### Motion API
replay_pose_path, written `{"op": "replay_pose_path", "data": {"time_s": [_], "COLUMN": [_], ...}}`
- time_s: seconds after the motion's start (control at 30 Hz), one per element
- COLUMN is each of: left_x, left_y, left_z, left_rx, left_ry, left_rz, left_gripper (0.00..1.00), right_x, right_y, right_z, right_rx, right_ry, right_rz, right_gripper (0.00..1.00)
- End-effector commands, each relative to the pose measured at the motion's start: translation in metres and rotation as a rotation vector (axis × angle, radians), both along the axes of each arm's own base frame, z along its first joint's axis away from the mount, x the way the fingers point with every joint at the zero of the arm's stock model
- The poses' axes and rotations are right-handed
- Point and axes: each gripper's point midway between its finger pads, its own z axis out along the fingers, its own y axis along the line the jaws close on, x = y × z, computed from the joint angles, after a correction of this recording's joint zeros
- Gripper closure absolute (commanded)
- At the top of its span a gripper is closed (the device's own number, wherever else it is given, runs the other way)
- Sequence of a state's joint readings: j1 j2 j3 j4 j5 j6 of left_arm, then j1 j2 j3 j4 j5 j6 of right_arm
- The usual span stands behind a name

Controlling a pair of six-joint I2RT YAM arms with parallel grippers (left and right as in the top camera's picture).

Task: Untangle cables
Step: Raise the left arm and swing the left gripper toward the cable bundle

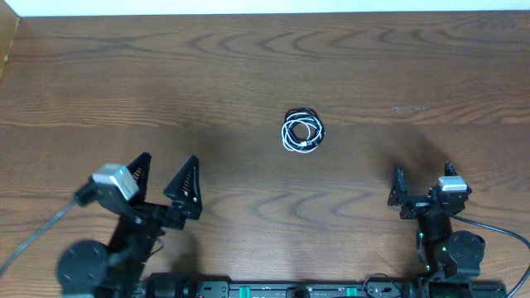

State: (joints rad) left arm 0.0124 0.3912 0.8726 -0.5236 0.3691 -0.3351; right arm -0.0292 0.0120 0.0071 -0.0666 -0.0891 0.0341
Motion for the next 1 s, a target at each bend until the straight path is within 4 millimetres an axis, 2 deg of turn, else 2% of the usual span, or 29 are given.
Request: {"op": "replay_pose_path", "data": {"time_s": [0.0, 0.1, 0.2, 0.27, 0.33, 0.6, 0.73, 0.83, 0.9, 0.97], "left_x": [-0.003, -0.007, -0.013, -0.013, -0.017, -0.019, -0.019, -0.013, 0.002, 0.013], "left_y": [-0.002, -0.002, -0.012, -0.019, -0.023, -0.023, -0.013, 0.008, 0.018, 0.019], "left_z": [0.033, 0.032, 0.029, 0.028, 0.015, -0.009, -0.021, -0.027, -0.031, -0.039], "left_rx": [0.093, 0.088, 0.061, 0.029, 0.009, -0.021, 0.003, 0.079, 0.114, 0.102], "left_ry": [0.085, 0.292, 0.443, 0.498, 0.578, 0.749, 0.901, 1.030, 1.070, 1.111], "left_rz": [-0.030, -0.042, -0.103, -0.142, -0.171, -0.168, -0.112, -0.007, 0.040, 0.054], "left_gripper": [0.02, 0.02, 0.02, 0.02, 0.02, 0.02, 0.02, 0.02, 0.02, 0.02], "right_x": [0.000, 0.000, 0.000, 0.000, 0.000, 0.000, 0.000, 0.000, 0.000, 0.000], "right_y": [0.000, 0.000, 0.000, 0.000, 0.000, 0.000, 0.000, 0.000, 0.000, 0.000], "right_z": [-0.001, -0.001, -0.001, -0.001, -0.001, -0.001, -0.001, -0.001, -0.001, -0.001], "right_rx": [0.001, 0.001, 0.001, 0.001, 0.001, 0.001, 0.001, 0.001, 0.001, 0.001], "right_ry": [0.001, 0.001, 0.001, 0.001, 0.001, 0.001, 0.001, 0.001, 0.001, 0.001], "right_rz": [-0.004, -0.004, -0.004, -0.004, -0.004, -0.004, -0.004, -0.004, -0.004, -0.004], "right_gripper": [0.01, 0.01, 0.01, 0.01, 0.01, 0.01, 0.01, 0.01, 0.01, 0.01]}}
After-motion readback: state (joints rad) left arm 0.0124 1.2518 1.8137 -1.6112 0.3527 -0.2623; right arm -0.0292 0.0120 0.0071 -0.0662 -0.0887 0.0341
